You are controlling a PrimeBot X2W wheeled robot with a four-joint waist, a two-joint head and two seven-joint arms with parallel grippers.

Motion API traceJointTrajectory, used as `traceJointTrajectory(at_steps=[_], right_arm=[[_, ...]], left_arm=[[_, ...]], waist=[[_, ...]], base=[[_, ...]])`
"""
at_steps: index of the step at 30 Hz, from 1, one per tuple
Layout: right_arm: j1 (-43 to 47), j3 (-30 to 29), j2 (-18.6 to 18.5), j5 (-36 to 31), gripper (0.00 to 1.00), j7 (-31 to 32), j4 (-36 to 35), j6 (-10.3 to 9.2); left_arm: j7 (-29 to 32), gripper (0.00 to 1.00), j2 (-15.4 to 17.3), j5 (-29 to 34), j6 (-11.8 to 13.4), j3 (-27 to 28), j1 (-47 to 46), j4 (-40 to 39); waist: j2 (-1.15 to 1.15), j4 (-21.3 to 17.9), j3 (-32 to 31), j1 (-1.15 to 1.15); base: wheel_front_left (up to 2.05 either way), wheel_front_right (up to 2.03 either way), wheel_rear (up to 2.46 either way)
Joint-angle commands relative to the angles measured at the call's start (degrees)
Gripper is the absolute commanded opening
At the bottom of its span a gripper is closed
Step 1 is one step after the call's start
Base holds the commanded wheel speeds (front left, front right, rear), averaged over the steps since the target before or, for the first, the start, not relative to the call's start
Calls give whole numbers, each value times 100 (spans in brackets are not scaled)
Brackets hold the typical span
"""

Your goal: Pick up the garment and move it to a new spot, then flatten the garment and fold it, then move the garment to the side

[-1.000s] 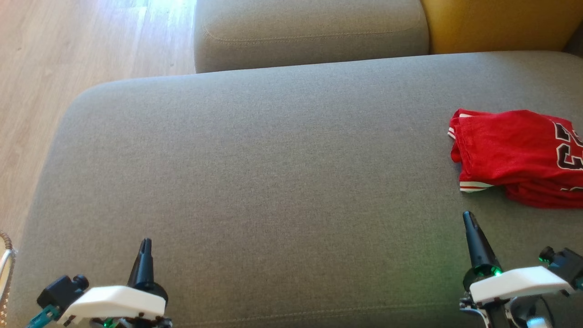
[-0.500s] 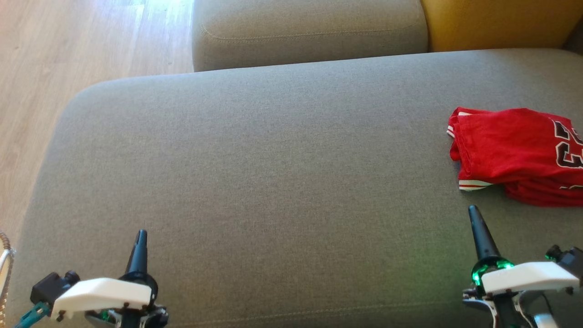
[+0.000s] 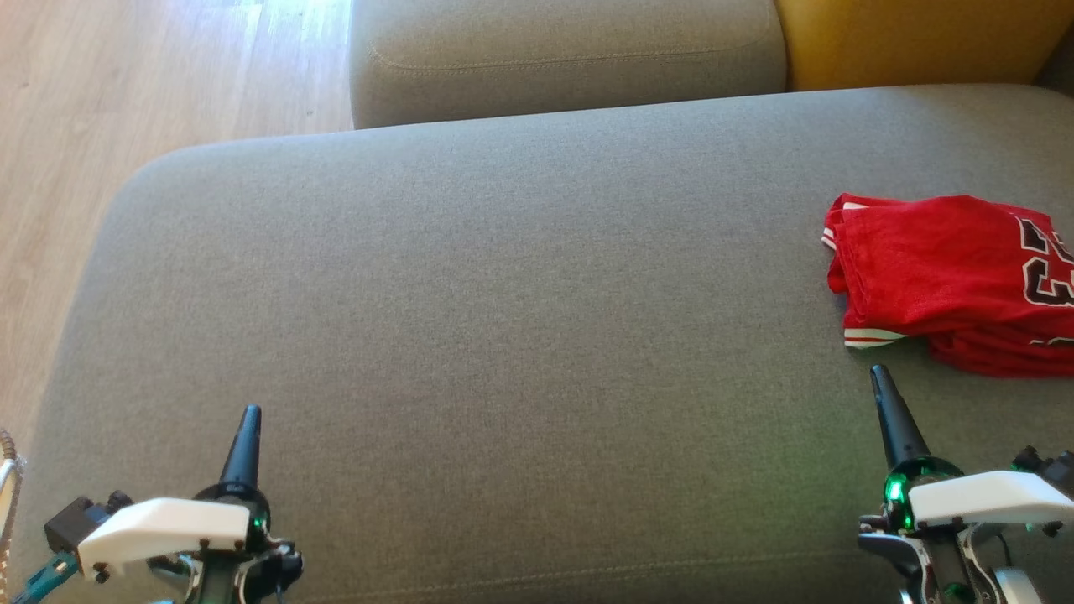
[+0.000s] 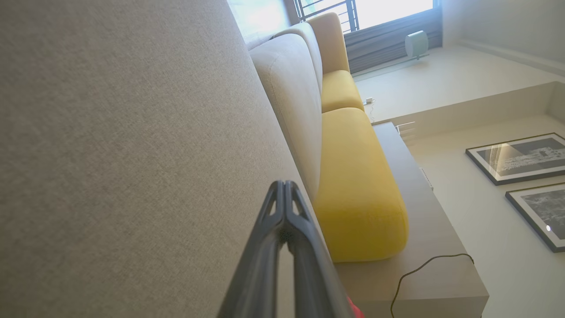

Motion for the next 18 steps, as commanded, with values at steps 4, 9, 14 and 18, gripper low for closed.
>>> traceJointTrajectory(at_steps=[4,9,14,18], right_arm=[[-329,42,-103,367,0,92,-164,-1],[-374,15,-102,713,0,176,-147,-1],[-419,-12,-101,1058,0,262,-131,-1],[-456,-34,-99,1334,0,330,-118,-1]], left_arm=[[86,0,91,-352,-118,240,-389,-120],[171,0,87,-700,-180,311,-469,-71],[256,0,83,-1048,-242,382,-549,-22],[324,0,80,-1325,-291,440,-614,18]], waist=[[0,-6,8,0],[0,-14,18,0],[0,-23,29,0],[0,-29,37,0]], base=[[0,0,0],[0,0,0],[0,0,0],[0,0,0]])
